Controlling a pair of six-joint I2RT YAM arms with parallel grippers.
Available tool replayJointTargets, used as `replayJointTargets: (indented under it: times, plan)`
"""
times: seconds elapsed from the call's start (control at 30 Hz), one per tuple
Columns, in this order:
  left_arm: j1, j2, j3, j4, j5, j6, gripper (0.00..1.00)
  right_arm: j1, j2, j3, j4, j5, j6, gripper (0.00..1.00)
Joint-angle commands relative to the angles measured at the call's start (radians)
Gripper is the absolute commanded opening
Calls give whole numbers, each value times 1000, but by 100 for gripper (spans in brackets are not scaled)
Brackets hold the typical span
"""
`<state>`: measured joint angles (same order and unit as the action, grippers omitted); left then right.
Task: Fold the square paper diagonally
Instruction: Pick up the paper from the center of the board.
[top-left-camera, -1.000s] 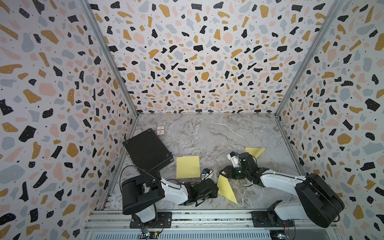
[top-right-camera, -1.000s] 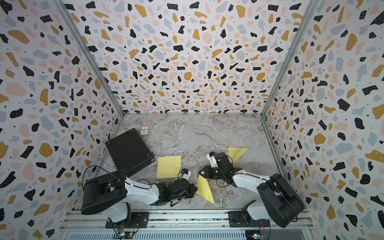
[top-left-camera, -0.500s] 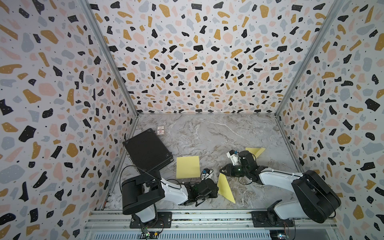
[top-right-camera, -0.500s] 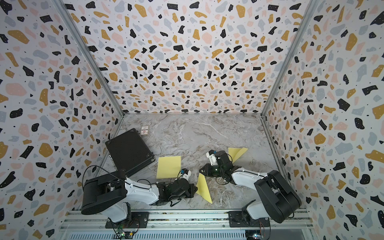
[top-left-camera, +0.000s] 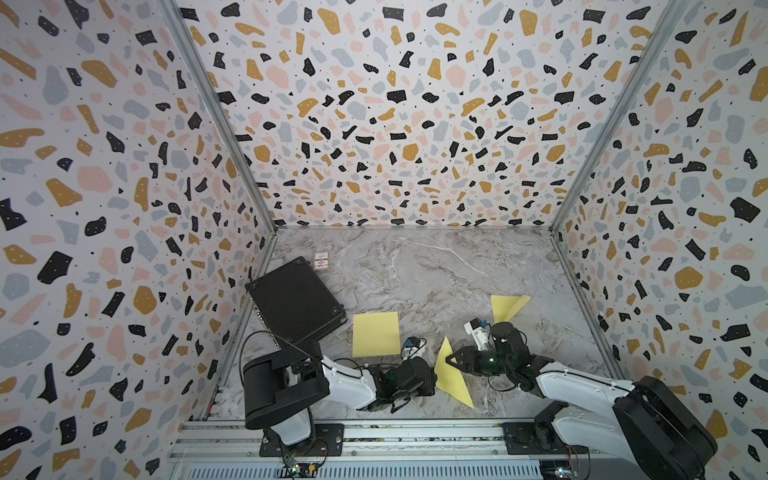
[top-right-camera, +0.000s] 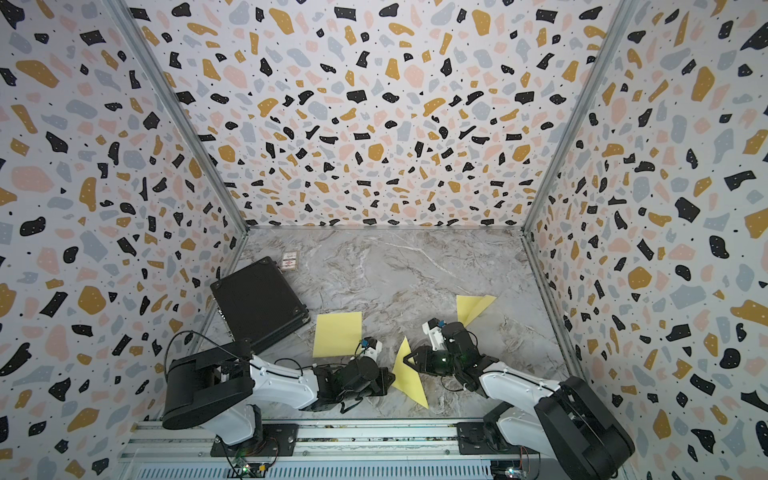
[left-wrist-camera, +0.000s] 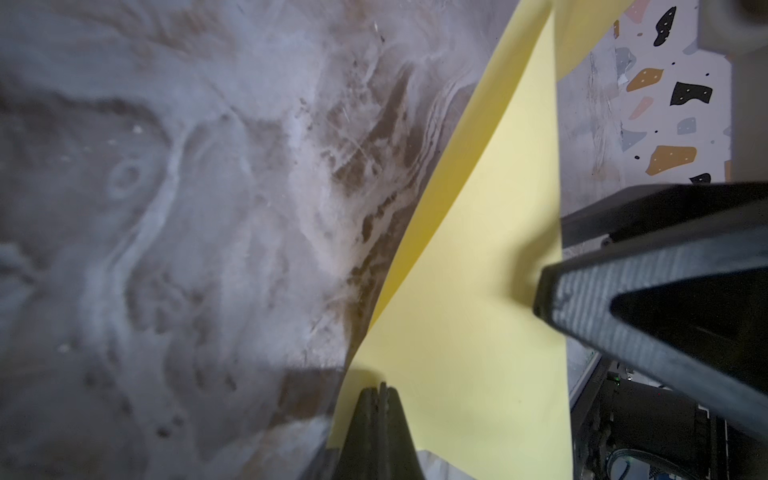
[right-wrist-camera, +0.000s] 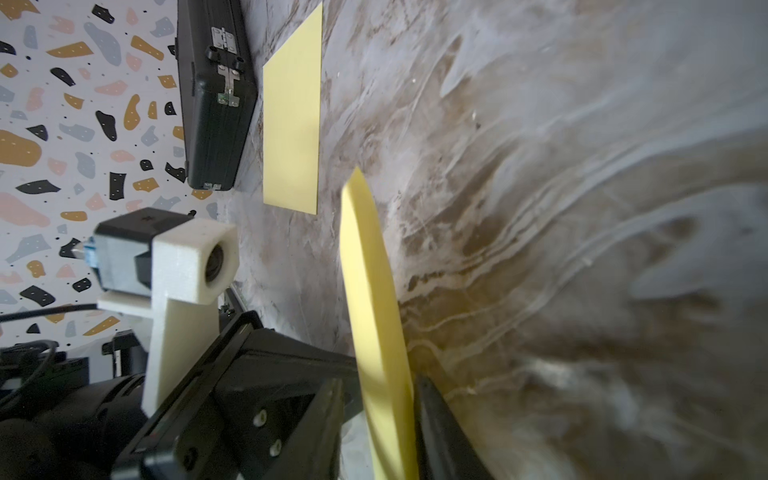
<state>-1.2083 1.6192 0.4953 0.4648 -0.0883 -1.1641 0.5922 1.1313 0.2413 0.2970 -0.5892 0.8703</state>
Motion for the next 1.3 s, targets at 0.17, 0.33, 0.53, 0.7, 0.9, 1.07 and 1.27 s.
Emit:
replayJointTargets:
  times: [0.17,0.33,0.53,0.7,0.9,1.07,1.27]
  plan:
    - [-2,65,-66,-269,-5,23,0,27,-62,12,-50,25,12,12]
    - [-3,54,-83,-246,-4,24,0,32,-40,12,-47,24,12,5]
    - [-3,28,-105,-204,12,41,0,34,-74,36,-116,69,-9,0]
    - [-3,-48,-104,-198,26,78,23,34,-163,87,-292,166,-76,0]
    - [-2,-288,-35,-356,-3,181,55,34,-340,181,-593,387,-118,0]
    - [-2,-476,-58,-442,-75,214,58,31,-548,270,-859,694,-82,0]
    - [-3,-630,-126,-490,-127,200,60,27,-715,291,-1047,1000,20,0]
